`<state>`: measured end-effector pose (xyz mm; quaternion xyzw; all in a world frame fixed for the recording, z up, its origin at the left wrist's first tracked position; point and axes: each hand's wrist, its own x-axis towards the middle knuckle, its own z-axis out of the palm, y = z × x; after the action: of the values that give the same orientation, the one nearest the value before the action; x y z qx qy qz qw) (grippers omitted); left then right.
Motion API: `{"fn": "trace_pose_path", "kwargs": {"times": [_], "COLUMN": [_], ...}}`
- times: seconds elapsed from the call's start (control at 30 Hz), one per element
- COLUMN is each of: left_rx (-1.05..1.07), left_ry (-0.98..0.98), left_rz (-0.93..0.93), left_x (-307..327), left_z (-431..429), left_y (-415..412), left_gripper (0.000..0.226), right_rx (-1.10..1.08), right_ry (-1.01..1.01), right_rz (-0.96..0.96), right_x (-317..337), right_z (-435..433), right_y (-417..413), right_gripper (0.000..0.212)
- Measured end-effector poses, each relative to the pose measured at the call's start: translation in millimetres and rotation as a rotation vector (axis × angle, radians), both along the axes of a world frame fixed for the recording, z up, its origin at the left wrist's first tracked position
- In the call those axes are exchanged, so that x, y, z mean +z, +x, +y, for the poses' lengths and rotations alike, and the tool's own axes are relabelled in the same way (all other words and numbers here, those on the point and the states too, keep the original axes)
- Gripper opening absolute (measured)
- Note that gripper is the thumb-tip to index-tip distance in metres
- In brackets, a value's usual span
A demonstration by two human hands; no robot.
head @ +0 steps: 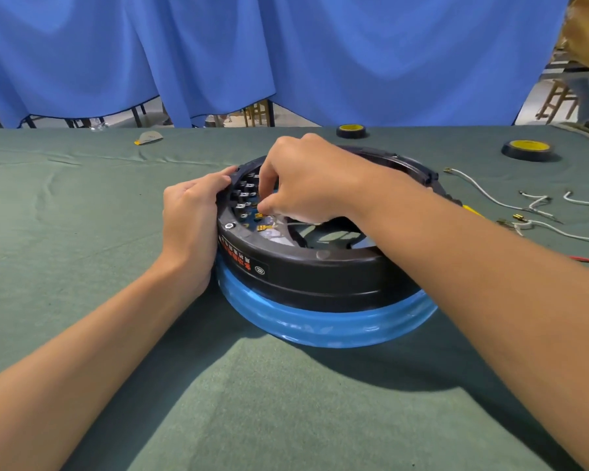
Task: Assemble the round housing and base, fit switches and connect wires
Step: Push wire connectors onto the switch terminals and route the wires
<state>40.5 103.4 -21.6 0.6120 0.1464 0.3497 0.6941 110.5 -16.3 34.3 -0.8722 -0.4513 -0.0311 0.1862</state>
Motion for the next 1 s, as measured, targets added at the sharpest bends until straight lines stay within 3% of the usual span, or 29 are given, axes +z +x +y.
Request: {"fn": "trace_pose_path", "kwargs": {"times": [0.27,0.53,0.77,1.0], "left_rx": [-0.055,-0.024,-0.051,-0.006], "left_ry": [0.028,0.008,0.030,0.019], "left_rz": [0.035,0.084,0.089,0.106], "left_x": [4.0,7.8,7.9,7.0], "left_z": [-1.4,-3.4,-3.2,-2.1], "left_y": [-3.7,-6.3,-8.8,-6.7], "left_gripper": [0.042,0.023,0.041,0.032], "right_rx": [-0.005,0.010,0.000,-0.003], "right_ry": [0.029,0.006,0.032,-0.005], "right_rz": [0.052,0.060,0.070,0.089], "right_x": [-0.7,3.0,0.1,2.0], "right_z": [5.0,2.2,5.8,5.9], "right_y": [1.5,4.6,9.5,9.4], "right_gripper": [0.012,0.021,0.015,0.015]}}
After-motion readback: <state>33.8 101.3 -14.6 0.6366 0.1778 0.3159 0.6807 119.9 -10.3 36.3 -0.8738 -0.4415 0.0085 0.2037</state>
